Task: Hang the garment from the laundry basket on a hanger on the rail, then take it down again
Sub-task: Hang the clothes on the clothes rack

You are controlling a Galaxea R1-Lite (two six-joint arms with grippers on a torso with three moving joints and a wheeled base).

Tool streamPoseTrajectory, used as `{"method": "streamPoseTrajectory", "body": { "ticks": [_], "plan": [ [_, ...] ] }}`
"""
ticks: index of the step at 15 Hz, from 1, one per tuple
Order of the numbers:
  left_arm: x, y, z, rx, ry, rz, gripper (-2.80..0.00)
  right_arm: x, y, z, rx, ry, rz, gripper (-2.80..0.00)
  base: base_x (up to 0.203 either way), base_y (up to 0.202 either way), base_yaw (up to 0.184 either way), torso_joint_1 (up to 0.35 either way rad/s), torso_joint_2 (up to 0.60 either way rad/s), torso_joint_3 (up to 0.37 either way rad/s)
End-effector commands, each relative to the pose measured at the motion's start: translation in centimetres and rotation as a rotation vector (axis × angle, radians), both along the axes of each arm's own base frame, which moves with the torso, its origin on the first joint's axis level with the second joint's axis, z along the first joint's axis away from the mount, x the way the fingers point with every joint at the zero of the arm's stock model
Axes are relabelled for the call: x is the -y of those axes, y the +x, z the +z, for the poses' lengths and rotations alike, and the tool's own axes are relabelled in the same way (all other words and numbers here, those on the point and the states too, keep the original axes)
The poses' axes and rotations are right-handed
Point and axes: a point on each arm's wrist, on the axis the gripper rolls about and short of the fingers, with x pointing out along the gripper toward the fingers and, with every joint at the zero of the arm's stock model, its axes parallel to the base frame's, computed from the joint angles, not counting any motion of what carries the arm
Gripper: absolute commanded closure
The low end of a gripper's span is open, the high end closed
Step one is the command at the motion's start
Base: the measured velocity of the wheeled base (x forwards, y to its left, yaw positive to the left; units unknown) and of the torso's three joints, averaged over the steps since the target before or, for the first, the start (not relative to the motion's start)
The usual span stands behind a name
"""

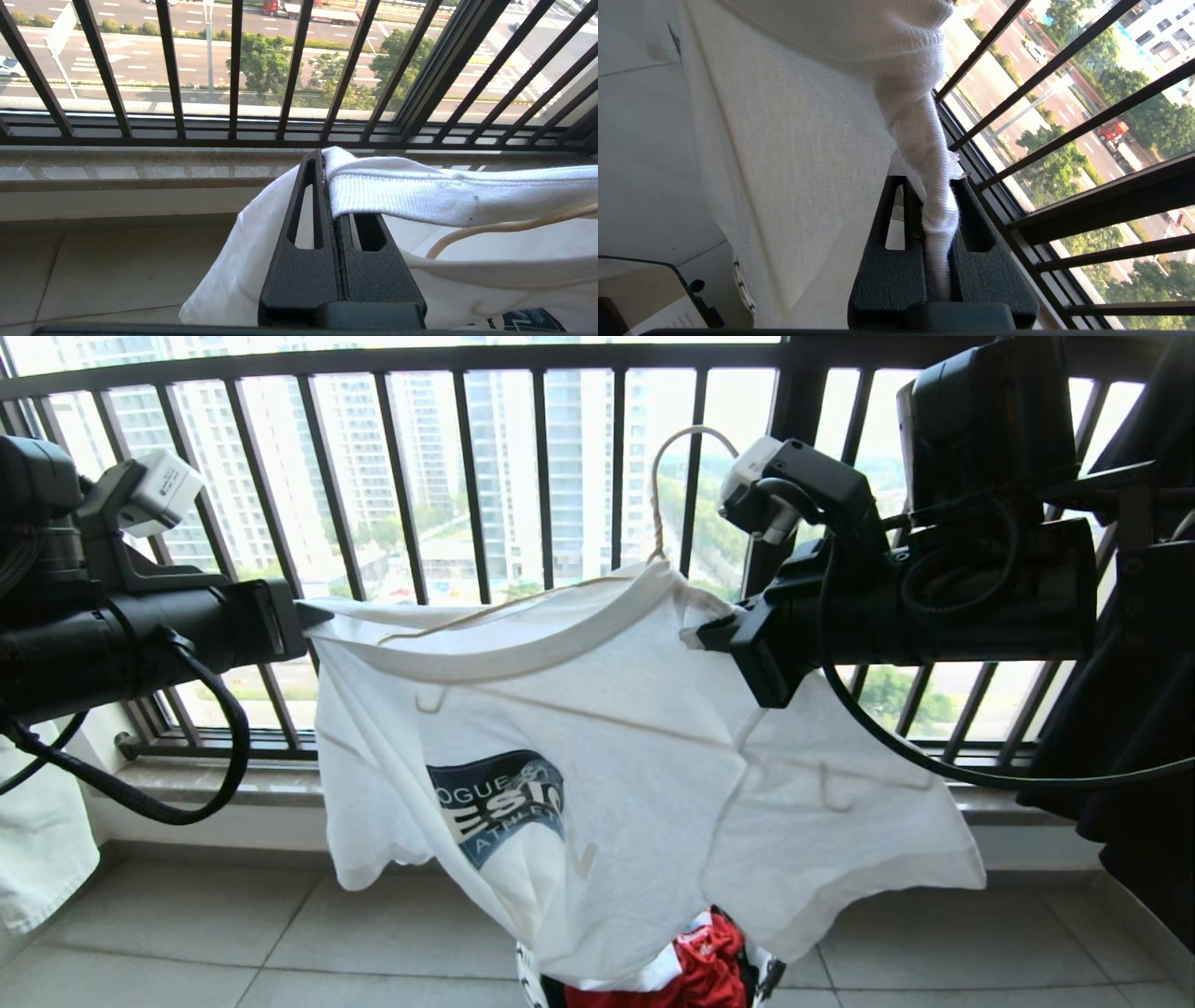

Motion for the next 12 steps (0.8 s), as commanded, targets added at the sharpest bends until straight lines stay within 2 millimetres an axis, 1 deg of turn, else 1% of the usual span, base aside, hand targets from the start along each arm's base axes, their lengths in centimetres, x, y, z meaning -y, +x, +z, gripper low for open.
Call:
{"method": "streamPoseTrajectory", "body": {
  "ticks": [1,5,7,9,11,12],
  "plan": [
    [0.6,-0.2,0.3,0.003,-0.034,-0.021,0.00,-0.9,0.3,-0.6,-0.012,-0.011,0.019,0.00,0.000,0.000,0.000,0.000,0.00,0.000],
    [3.1,-0.9,0.4,-0.010,-0.079,-0.117,0.00,-2.9,1.0,-1.3,0.021,0.012,0.039,0.00,0.000,0.000,0.000,0.000,0.00,0.000],
    [3.6,-0.9,0.6,-0.005,-0.080,-0.138,0.00,-3.9,0.9,-1.6,0.024,0.018,0.057,0.00,0.000,0.000,0.000,0.000,0.00,0.000],
    [4.1,-0.5,0.9,0.000,-0.082,-0.153,0.00,-4.2,1.4,-2.4,0.026,0.016,0.042,0.00,0.000,0.000,0.000,0.000,0.00,0.000],
    [4.2,-0.2,1.0,-0.023,-0.076,-0.149,0.00,-3.6,2.3,-3.2,0.036,0.015,-0.010,0.00,0.000,0.000,0.000,0.000,0.00,0.000],
    [4.3,0.1,1.3,-0.030,-0.075,-0.148,0.00,-3.1,2.7,-3.6,0.051,0.024,-0.033,0.00,0.000,0.000,0.000,0.000,0.00,0.000]
  ]
}}
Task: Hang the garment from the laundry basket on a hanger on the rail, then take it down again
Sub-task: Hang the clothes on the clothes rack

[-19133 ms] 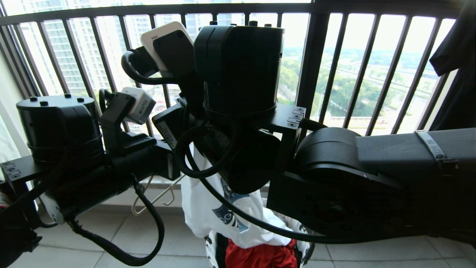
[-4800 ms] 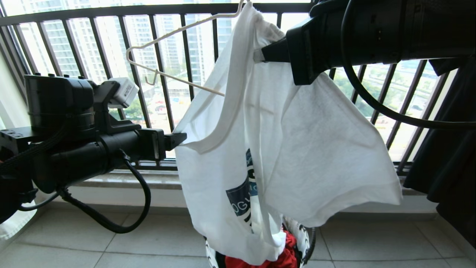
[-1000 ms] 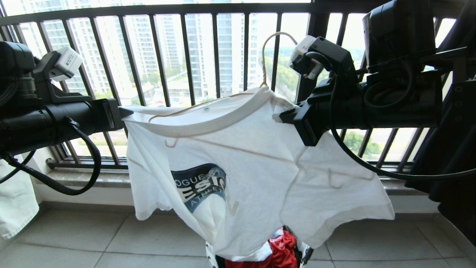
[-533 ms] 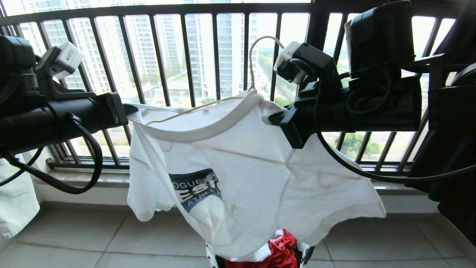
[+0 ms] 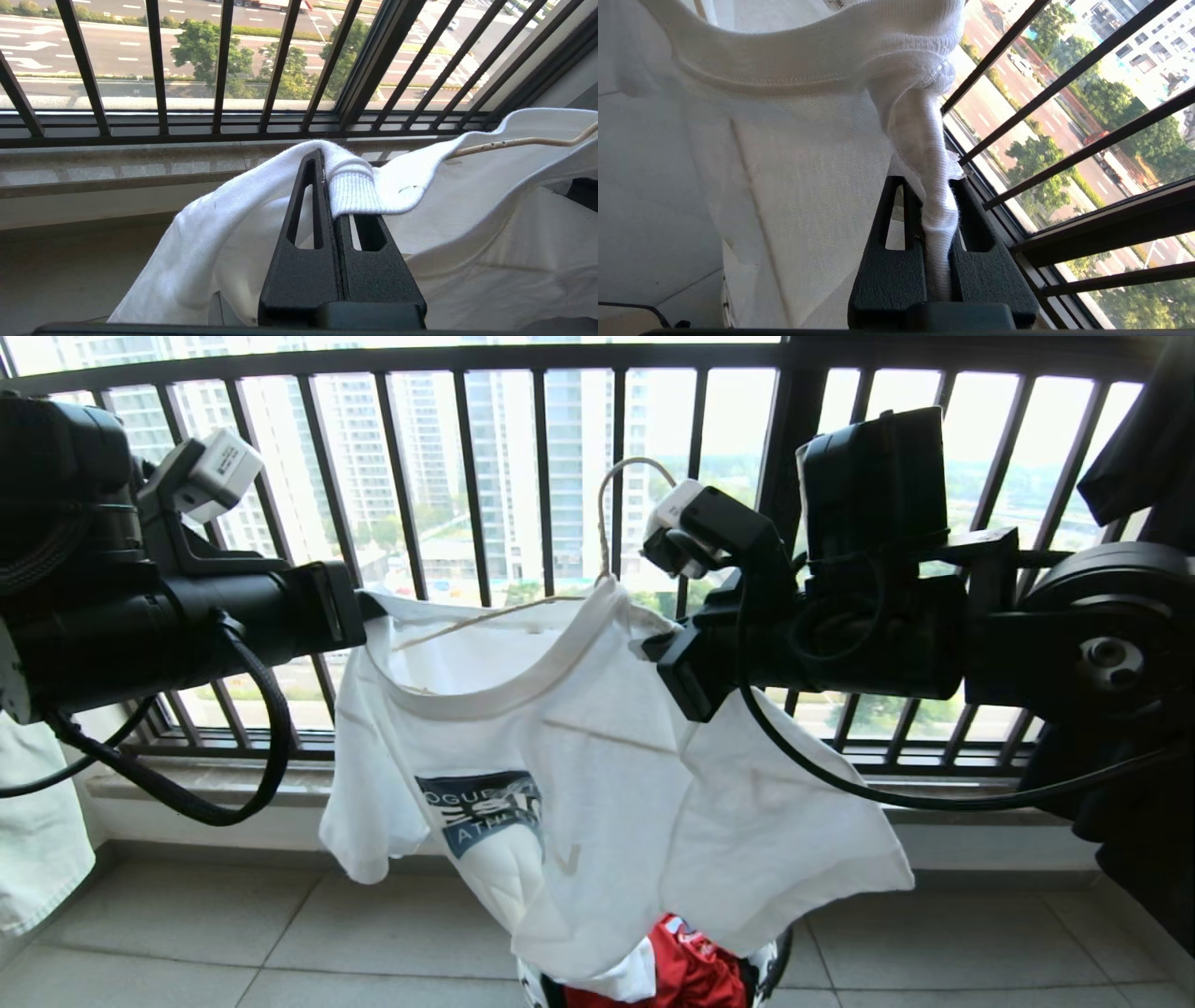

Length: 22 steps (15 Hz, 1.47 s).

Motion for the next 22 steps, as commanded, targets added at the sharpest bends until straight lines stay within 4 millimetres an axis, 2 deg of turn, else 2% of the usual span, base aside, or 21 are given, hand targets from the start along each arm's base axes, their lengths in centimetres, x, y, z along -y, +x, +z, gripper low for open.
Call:
{"method": "streamPoseTrajectory", "body": {
  "ticks": [1,4,7,10,12,16,20,22],
  "plan": [
    [0.3,0.9,0.8,-0.007,0.000,-0.001,0.00,0.7,0.9,-1.1,0.016,0.007,-0.037,0.00,0.000,0.000,0.000,0.000,0.00,0.000],
    [0.8,2.3,0.1,-0.057,0.011,-0.010,0.00,0.9,1.1,-1.6,-0.008,0.085,-0.067,0.00,0.000,0.000,0.000,0.000,0.00,0.000],
    [1.9,2.3,0.0,-0.072,0.014,-0.045,0.00,1.0,1.0,-2.4,-0.062,0.113,-0.087,0.00,0.000,0.000,0.000,0.000,0.00,0.000],
    [1.8,3.1,-0.3,-0.080,0.021,-0.021,0.00,1.2,0.7,-4.3,-0.117,0.086,-0.085,0.00,0.000,0.000,0.000,0.000,0.00,0.000],
    [1.1,4.1,-0.2,-0.076,0.020,0.015,0.00,0.9,0.8,-4.5,-0.099,0.099,-0.060,0.00,0.000,0.000,0.000,0.000,0.00,0.000],
    [1.7,4.2,-0.6,-0.089,0.017,-0.012,0.00,-0.7,0.8,-5.7,-0.130,0.092,-0.006,0.00,0.000,0.000,0.000,0.000,0.00,0.000],
    [2.5,4.0,-1.2,-0.109,0.026,-0.038,0.00,-2.7,-0.1,-7.1,-0.172,0.069,0.059,0.00,0.000,0.000,0.000,0.000,0.00,0.000],
    [3.6,3.6,-1.5,-0.121,0.028,-0.077,0.00,-3.6,0.0,-7.6,-0.188,0.102,0.067,0.00,0.000,0.000,0.000,0.000,0.00,0.000]
  ]
}}
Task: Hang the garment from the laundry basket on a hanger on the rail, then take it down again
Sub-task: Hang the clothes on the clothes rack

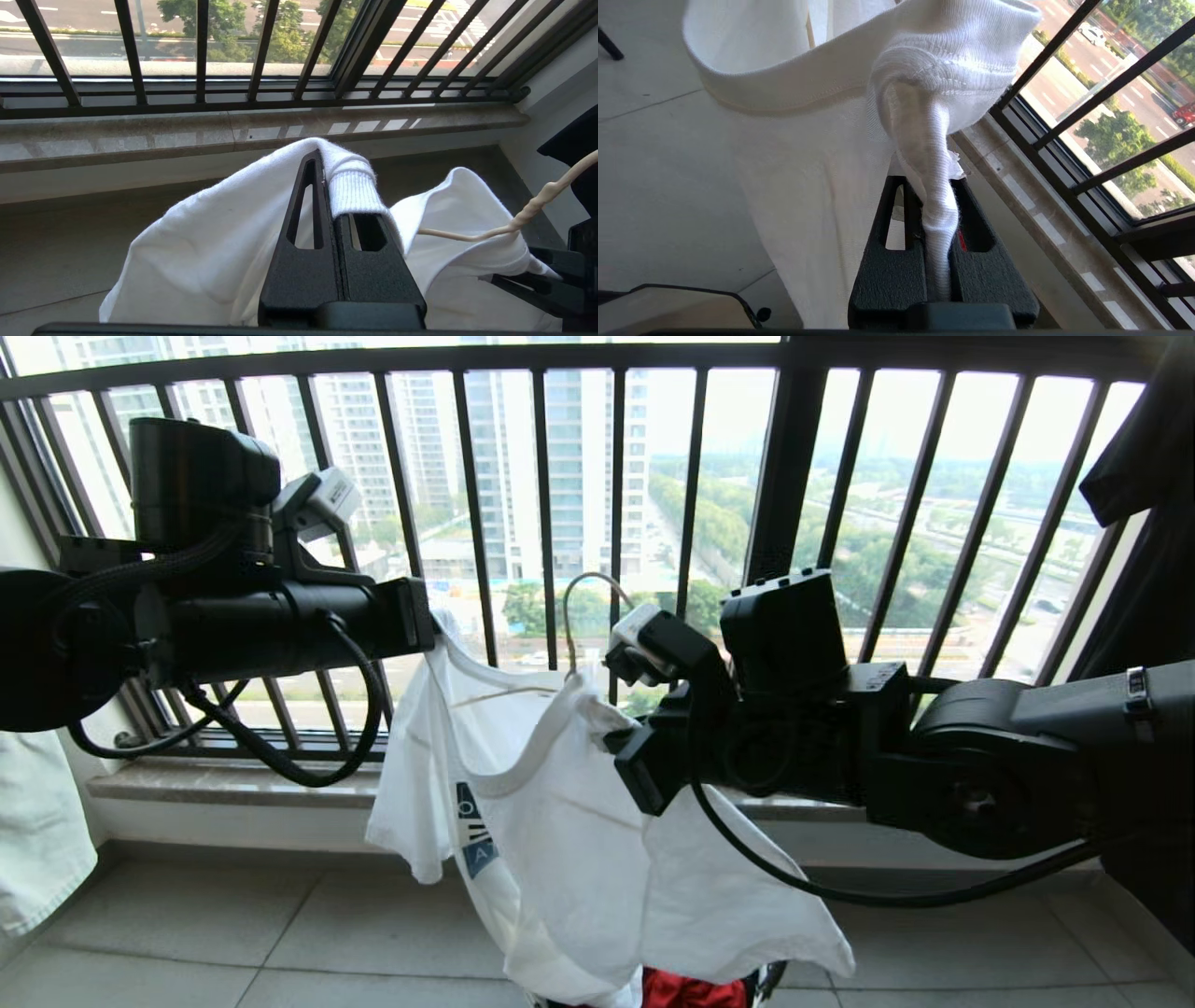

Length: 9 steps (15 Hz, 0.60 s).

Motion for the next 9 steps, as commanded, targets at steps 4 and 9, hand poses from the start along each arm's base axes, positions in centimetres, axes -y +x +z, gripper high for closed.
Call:
{"method": "streamPoseTrajectory", "body": {
  "ticks": [4,9],
  "plan": [
    [1.8,-0.9,0.0,-0.019,-0.030,-0.055,0.00,-1.8,0.6,-0.5,0.000,0.108,-0.001,0.00,0.000,0.000,0.000,0.000,0.00,0.000],
    [2.2,-1.8,0.7,-0.021,-0.084,-0.066,0.00,-2.9,0.4,-0.9,-0.024,0.160,0.017,0.00,0.000,0.000,0.000,0.000,0.00,0.000]
  ]
}}
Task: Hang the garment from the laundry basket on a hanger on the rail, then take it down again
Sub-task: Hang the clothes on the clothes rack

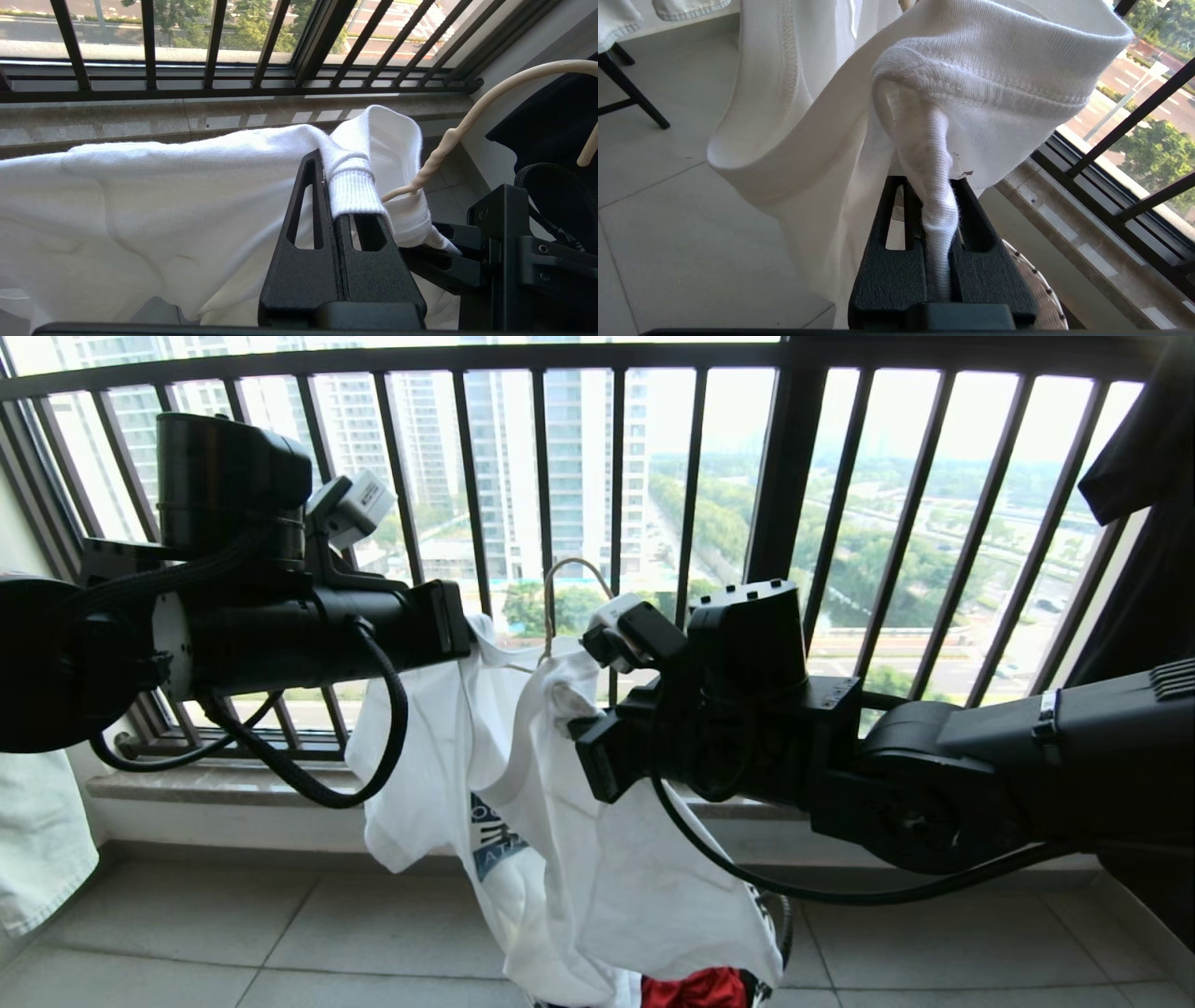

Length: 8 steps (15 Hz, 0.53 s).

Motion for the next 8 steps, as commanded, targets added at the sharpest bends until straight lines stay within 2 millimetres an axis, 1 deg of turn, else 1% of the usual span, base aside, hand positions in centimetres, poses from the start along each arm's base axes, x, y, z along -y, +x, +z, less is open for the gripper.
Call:
{"method": "streamPoseTrajectory", "body": {
  "ticks": [1,4,7,8],
  "plan": [
    [0.0,-0.5,0.4,0.010,-0.013,-0.006,0.00,-0.7,-0.4,-0.4,-0.016,0.004,0.019,0.00,0.000,0.000,0.000,0.000,0.00,0.000],
    [0.8,-0.8,0.3,-0.002,-0.022,-0.030,0.00,-1.4,-0.8,-0.1,-0.018,0.066,0.037,0.00,0.000,0.000,0.000,0.000,0.00,0.000],
    [1.3,-1.1,-0.1,-0.019,-0.021,-0.048,0.00,-1.6,-0.9,0.1,-0.017,0.091,0.040,0.00,0.000,0.000,0.000,0.000,0.00,0.000],
    [1.7,-1.3,-0.1,-0.019,-0.020,-0.063,0.00,-1.6,-1.0,0.4,-0.026,0.126,0.036,0.00,0.000,0.000,0.000,0.000,0.00,0.000]
  ]
}}
